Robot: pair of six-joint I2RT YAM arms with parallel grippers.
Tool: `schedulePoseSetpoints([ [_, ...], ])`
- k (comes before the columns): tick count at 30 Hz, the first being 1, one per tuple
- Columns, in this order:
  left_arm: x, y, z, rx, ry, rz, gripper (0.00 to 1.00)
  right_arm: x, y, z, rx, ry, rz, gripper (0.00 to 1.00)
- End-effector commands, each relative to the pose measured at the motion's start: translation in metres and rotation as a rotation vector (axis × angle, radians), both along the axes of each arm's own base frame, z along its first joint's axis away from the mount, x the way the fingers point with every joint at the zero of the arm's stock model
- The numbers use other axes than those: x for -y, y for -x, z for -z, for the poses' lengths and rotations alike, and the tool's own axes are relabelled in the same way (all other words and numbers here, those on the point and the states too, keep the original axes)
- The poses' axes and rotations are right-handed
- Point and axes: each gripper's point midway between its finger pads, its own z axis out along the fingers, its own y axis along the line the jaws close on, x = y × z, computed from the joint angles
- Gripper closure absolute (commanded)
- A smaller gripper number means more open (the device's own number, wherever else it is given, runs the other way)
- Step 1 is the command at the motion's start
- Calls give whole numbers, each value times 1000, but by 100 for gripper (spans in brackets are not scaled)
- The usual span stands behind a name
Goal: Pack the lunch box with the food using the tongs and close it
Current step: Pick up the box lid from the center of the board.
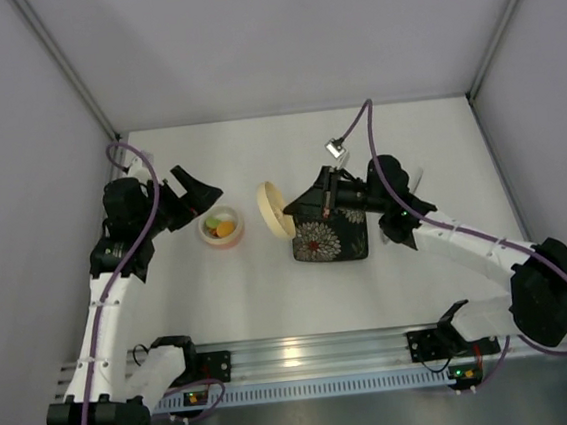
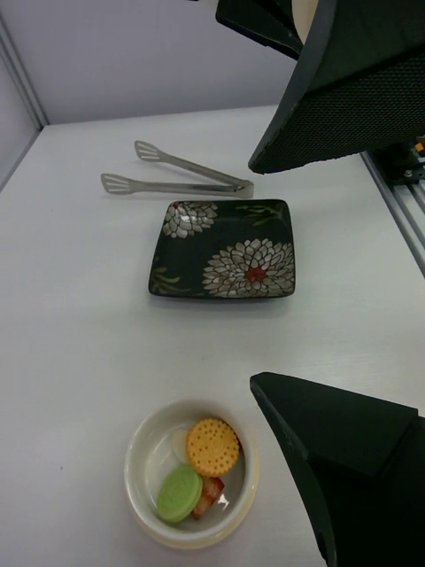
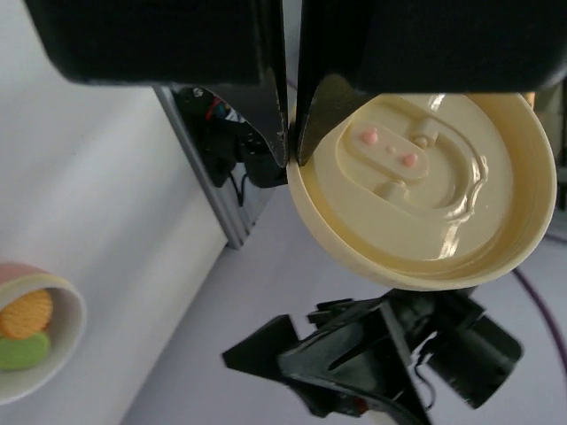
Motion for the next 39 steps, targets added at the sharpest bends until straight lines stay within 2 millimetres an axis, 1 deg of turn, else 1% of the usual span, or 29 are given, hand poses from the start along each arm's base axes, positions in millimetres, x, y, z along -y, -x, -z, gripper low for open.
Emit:
schedulePoseSetpoints([
  [1,18,11,-59,178,106,95,1,0,29,-63,82,-250,-186,100],
  [2,21,13,-64,188,121,112,1,0,32,-68,86,-281,-208,100],
  [3,24,15,-68,198,136,127,1,2,36,-83,143,-345,-231,100],
  [4,27,17,-77,228,151,147,1,0,36,-81,84,-371,-256,100],
  [5,33,22,-83,231,182,182,1,1,39,-85,89,-398,-277,100],
  [6,36,24,-86,236,194,198,1,5,45,-96,136,-450,-300,100],
  [7,38,25,-89,236,211,210,1,4,43,-94,85,-468,-312,100],
  [9,42,29,-96,258,225,237,1,6,46,-99,84,-508,-333,100],
  [10,43,30,-98,259,235,245,1,5,43,-96,72,-511,-334,100],
  [12,46,34,-103,280,247,273,1,5,42,-97,61,-523,-338,100],
  [15,47,36,-109,302,251,284,1,2,37,-93,44,-528,-330,100],
  [20,48,33,-107,303,243,292,1,-3,25,-86,23,-507,-290,100],
  [24,49,28,-101,283,242,298,1,-7,18,-80,4,-498,-270,100],
  [28,49,23,-97,288,238,303,1,-13,4,-69,-56,-500,-241,100],
  [32,50,19,-93,287,237,309,1,-18,-9,-62,-73,-487,-214,100],
  [39,51,10,-79,251,221,316,1,-25,-26,-52,-95,-480,-185,100],
])
